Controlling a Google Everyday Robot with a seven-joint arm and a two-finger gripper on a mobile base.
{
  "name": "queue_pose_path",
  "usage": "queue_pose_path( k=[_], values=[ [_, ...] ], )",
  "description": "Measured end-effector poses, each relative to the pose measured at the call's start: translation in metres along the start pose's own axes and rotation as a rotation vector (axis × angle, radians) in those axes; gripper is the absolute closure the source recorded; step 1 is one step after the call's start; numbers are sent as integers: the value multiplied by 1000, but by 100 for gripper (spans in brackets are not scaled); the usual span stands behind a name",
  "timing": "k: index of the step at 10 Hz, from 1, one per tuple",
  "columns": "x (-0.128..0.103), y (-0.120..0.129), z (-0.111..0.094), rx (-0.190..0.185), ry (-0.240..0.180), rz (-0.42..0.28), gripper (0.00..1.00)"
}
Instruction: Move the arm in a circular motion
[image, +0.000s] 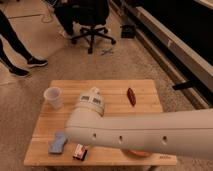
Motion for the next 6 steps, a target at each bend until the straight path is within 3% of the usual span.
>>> queue_pose_path(
  k=[2, 4, 6],
  values=[
    [28, -2, -9, -1, -1, 34, 55],
    [31, 2, -6, 19, 14, 110, 55],
    [31, 5, -5, 24, 7, 134, 55]
  ],
)
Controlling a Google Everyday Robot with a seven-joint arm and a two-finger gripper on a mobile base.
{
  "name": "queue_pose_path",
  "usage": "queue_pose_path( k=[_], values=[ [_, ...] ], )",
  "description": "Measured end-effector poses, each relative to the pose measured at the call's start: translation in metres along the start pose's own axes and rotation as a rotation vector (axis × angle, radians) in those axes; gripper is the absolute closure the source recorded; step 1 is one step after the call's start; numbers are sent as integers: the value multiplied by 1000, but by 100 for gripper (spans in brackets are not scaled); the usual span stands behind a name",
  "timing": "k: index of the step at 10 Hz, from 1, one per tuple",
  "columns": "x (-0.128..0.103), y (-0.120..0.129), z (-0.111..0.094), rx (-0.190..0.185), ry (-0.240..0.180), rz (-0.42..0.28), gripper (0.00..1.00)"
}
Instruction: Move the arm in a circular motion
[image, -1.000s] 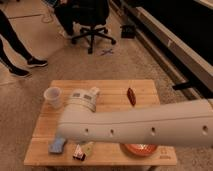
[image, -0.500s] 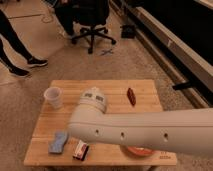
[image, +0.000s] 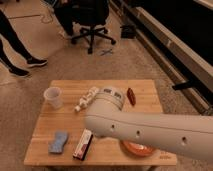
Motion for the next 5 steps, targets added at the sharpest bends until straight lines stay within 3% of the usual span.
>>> queue_pose_path(
  k=[2, 5],
  values=[
    [10, 12, -1, 29, 13, 13, 55],
    [51, 7, -9, 30, 20, 52, 55]
  ],
)
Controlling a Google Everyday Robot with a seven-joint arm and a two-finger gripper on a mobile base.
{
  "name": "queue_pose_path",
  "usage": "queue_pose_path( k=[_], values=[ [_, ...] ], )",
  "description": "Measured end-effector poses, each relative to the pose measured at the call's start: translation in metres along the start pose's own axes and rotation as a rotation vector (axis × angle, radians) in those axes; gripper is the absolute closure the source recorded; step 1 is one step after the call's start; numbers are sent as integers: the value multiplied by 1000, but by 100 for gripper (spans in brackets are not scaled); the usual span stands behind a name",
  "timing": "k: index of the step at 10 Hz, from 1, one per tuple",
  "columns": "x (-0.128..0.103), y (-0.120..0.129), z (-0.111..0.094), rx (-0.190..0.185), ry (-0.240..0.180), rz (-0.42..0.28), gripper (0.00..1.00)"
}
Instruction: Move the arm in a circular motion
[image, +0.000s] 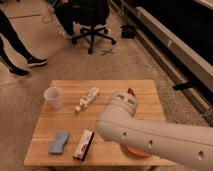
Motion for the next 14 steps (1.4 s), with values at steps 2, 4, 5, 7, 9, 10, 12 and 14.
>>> queue_pose_path(
  k=[2, 4, 5, 7, 9, 10, 12, 14],
  values=[
    [11, -2, -3, 9, 1, 40, 55],
    [7, -5, -3, 21, 11, 77, 55],
    [12, -7, -3, 24, 10, 92, 55],
    [40, -8, -1, 21, 21, 86, 55],
    [56, -19, 0, 24, 20, 122, 55],
    [60, -20, -4, 28, 19, 138, 55],
    [92, -23, -1, 29, 18, 157, 55],
    [123, -17, -8, 40, 29, 172, 55]
  ],
)
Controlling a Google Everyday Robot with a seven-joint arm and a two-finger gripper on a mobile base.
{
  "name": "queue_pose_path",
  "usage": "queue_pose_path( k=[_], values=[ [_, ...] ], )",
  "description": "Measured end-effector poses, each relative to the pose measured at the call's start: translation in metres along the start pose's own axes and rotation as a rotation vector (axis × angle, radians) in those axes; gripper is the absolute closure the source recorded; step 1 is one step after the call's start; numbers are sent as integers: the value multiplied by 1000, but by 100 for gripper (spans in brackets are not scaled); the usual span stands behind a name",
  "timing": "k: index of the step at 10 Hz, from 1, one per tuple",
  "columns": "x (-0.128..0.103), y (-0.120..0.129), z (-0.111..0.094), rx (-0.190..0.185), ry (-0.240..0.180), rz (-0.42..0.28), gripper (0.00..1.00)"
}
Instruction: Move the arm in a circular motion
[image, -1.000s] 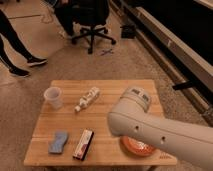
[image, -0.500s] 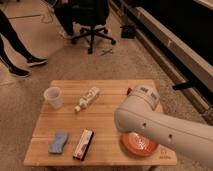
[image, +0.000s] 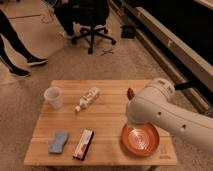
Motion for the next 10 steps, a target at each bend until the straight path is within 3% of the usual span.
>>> queue_pose_path(
  k=[2, 4, 7, 10],
  values=[
    [13, -4, -7, 9, 2, 16, 55],
    [13, -5, 0, 18, 10, 23, 55],
    [14, -37, -1, 24, 27, 16, 55],
    [40, -51, -15, 36, 40, 46, 55]
  ],
)
